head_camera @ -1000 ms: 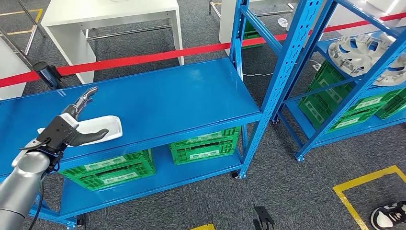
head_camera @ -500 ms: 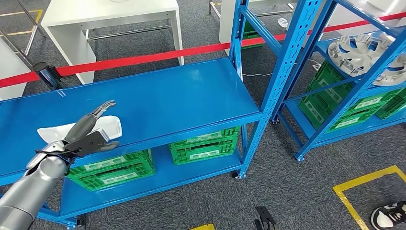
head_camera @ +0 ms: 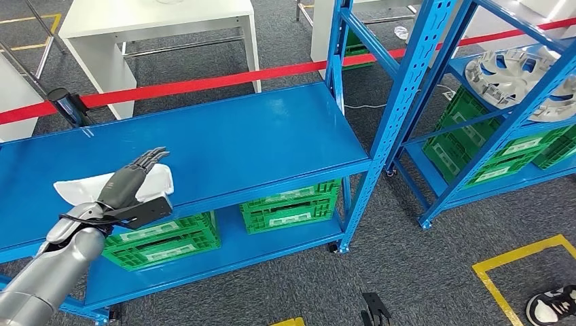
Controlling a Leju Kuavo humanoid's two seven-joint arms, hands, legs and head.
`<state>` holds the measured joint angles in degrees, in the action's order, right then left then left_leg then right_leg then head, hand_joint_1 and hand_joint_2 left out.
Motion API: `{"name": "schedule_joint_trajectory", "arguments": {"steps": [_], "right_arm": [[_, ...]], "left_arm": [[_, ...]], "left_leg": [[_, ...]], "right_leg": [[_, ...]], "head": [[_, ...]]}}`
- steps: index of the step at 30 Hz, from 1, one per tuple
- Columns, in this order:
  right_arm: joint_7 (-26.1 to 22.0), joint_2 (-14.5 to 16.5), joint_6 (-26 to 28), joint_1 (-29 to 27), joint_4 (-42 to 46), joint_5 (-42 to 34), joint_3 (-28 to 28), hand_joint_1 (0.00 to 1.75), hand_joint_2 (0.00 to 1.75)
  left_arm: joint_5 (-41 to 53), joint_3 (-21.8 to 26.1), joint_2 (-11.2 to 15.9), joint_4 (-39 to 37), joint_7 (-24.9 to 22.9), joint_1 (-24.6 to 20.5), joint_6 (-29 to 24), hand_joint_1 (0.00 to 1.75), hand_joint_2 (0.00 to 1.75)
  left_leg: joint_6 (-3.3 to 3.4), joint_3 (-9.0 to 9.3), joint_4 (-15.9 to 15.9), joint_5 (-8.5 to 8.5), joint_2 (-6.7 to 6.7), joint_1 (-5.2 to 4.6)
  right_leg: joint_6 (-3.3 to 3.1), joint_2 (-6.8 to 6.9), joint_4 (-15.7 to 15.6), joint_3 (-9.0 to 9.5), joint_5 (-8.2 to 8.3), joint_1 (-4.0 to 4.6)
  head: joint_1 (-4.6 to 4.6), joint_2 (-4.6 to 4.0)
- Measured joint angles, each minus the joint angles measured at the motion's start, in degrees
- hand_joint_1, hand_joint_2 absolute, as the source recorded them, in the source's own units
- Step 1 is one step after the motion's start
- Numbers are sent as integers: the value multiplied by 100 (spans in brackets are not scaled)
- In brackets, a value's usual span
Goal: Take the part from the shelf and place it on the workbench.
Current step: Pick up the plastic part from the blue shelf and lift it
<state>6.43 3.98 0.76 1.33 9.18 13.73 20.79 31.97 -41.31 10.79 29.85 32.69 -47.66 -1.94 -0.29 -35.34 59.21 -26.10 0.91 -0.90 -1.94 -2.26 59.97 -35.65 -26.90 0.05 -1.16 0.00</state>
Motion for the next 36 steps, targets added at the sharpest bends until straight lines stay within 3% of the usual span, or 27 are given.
{"name": "schedule_joint_trajectory", "arguments": {"steps": [11, 21, 22, 26, 29, 36], "right_arm": [[32, 0, -23, 1, 0, 130, 0, 0, 0], [17, 0, -69, 1, 0, 230, -1, 0, 0], [16, 0, -78, 1, 0, 234, -2, 0, 0], [15, 0, -86, 1, 0, 252, -1, 0, 0], [15, 0, -86, 1, 0, 267, -1, 0, 0], [13, 0, -83, 1, 0, 288, 0, 0, 0]], "left_arm": [[685, -235, -76, -402, -938, -78, -602, 0, 175], [993, -292, -88, -943, -1716, -172, -522, 1, 175], [1005, -292, -78, -990, -1752, -175, -486, 13, 175], [1010, -292, -40, -1134, -1830, -184, -360, 158, 175], [1006, -292, -25, -1193, -1850, -185, -307, 175, 175], [1004, -292, -13, -1269, -1765, -185, -287, 175, 175]], "left_leg": [[0, 3, 0, 1, 0, 1], [-1, 4, 0, 1, 0, 1], [-1, 4, 0, 1, 0, 1], [-1, 4, 0, 1, 0, 1], [-1, 3, 0, 1, 0, 1], [0, 3, 0, 1, 0, 1]], "right_leg": [[0, 0, 1, 1, 1, 1], [0, 0, 2, 3, 1, 2], [0, 0, 2, 3, 1, 2], [0, 0, 2, 3, 0, 1], [0, 0, 2, 3, 0, 1], [0, 0, 2, 4, 0, 1]], "head": [[0, -1], [0, -1], [0, -1], [0, 0], [0, -1], [0, 0]]}}
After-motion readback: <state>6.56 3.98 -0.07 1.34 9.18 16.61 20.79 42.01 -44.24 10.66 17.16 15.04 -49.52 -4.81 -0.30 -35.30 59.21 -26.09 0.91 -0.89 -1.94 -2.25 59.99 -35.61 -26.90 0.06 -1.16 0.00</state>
